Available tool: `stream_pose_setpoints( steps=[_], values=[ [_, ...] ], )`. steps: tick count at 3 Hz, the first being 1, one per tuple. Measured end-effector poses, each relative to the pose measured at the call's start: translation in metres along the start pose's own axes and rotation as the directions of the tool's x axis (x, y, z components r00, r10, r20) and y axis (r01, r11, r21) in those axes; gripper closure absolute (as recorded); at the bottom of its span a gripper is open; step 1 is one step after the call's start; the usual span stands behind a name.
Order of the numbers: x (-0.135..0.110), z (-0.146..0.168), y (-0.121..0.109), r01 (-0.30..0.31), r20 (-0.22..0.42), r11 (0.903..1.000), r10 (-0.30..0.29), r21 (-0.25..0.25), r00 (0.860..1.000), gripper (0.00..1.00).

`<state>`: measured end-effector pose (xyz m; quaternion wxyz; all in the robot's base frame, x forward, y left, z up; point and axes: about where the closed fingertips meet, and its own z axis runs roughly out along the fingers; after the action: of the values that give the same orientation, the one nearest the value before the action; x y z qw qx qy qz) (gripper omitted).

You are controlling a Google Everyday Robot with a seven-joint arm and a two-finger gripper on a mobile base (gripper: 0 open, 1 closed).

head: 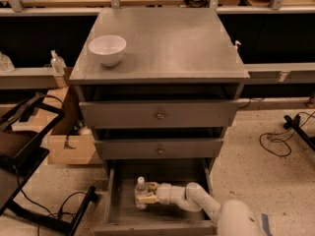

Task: Place blue plastic bottle into bottom drawer

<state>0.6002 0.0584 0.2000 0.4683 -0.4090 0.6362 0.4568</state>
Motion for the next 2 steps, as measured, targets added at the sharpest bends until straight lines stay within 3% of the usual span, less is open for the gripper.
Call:
stream_pose_setpoints(
  steps=[1,2],
  values=[
    [0.0025,0.0053,-0.0017,0.002,-0.003,1.0000,-0.002,-0.003,1.000,0.87],
    [0.0025,0.0073,-0.0007,0.002,-0.002,1.0000,-0.002,-0.006,1.000,0.64]
  ],
)
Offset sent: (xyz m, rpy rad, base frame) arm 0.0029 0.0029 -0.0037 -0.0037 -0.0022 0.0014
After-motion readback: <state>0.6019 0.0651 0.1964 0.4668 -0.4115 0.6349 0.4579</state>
